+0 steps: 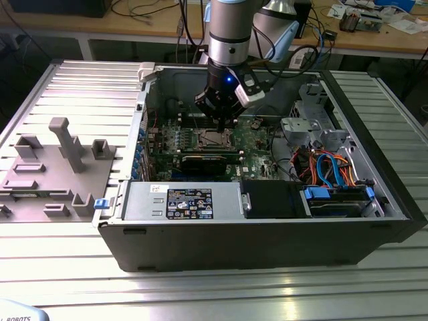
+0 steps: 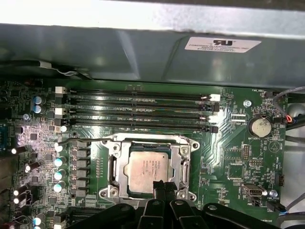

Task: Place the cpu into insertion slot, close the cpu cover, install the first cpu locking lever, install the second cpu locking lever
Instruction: 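Install the first cpu locking lever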

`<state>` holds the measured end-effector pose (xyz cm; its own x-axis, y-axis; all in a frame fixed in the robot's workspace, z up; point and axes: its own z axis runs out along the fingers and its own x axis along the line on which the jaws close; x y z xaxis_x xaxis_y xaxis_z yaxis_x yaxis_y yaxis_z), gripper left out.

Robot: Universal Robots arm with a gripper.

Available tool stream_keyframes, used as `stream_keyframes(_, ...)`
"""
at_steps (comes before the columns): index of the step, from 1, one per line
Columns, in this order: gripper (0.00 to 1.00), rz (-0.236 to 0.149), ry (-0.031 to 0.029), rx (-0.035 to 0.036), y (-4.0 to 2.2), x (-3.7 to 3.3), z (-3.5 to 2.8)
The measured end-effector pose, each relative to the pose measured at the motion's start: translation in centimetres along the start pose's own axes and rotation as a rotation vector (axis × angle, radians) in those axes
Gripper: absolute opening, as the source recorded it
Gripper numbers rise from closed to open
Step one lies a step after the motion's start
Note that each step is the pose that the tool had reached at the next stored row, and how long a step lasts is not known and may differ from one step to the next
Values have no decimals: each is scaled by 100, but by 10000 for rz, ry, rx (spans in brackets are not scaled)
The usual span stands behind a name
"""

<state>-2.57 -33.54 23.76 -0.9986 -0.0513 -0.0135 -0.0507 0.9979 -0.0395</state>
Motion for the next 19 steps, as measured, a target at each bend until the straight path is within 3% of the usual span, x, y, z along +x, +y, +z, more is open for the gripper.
stream_keyframes(9, 11, -318, -12, -4, 0, 0, 0)
stream_keyframes(19, 11, -341, -13, -4, 0, 0, 0)
